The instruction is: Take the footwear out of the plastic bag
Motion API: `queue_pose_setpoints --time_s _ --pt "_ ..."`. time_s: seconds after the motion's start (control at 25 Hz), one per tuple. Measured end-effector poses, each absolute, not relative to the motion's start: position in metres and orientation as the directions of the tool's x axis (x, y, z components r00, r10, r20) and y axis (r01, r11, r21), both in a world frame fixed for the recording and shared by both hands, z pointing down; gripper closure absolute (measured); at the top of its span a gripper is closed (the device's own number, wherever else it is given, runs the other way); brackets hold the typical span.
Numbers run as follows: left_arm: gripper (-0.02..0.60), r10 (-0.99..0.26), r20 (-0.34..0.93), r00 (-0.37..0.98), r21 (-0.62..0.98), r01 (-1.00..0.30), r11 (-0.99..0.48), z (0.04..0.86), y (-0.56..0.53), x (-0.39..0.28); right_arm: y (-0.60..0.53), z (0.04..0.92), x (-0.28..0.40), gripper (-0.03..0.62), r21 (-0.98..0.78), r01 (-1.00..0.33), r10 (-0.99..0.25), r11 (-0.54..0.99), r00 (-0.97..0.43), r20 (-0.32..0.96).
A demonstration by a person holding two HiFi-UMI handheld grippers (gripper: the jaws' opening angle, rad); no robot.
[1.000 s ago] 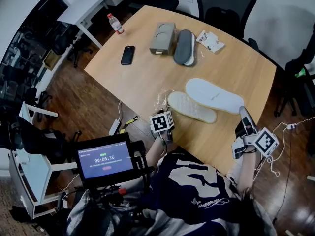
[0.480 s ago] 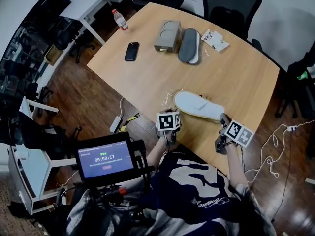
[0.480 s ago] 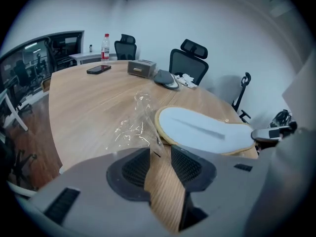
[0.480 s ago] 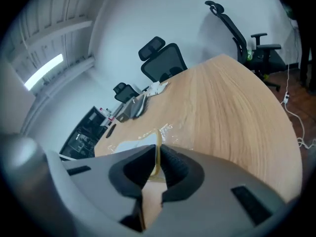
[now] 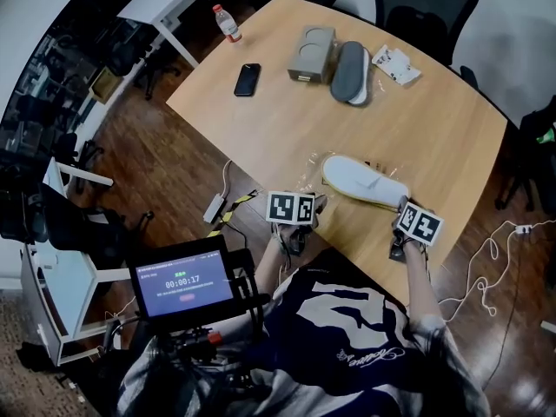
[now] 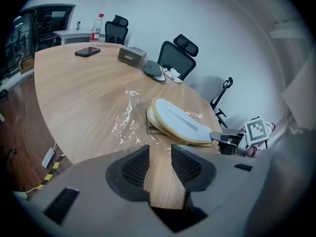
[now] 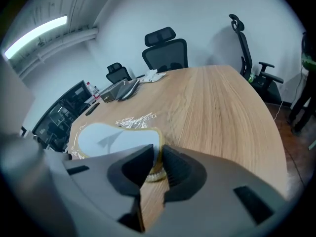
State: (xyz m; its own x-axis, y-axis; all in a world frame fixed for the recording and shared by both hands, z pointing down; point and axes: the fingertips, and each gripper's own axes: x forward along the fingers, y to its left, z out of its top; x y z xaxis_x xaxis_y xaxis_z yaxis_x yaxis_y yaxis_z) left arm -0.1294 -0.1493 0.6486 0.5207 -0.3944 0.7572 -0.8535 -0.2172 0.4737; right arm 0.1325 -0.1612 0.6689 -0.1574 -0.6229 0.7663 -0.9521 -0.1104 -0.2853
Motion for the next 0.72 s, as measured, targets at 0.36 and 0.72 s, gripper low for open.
queue_pose_setpoints --time_s 0.36,0.72 --pt "0.445 -0.566 0.576 0.59 0.646 -0.752 -0.127 0.615 -0.132 -0.136 -0.151 0.657 0.137 0.492 -0.354 -0.927 -0.65 -0.124 -0.194 0.735" --pt "0.448 -0.597 0.524 0.608 0.597 -0.762 -0.251 0.582 -0.095 -0.081 -0.097 0.594 0.136 0.476 -0.389 -0.921 -0.754 -0.034 -0.231 0.614"
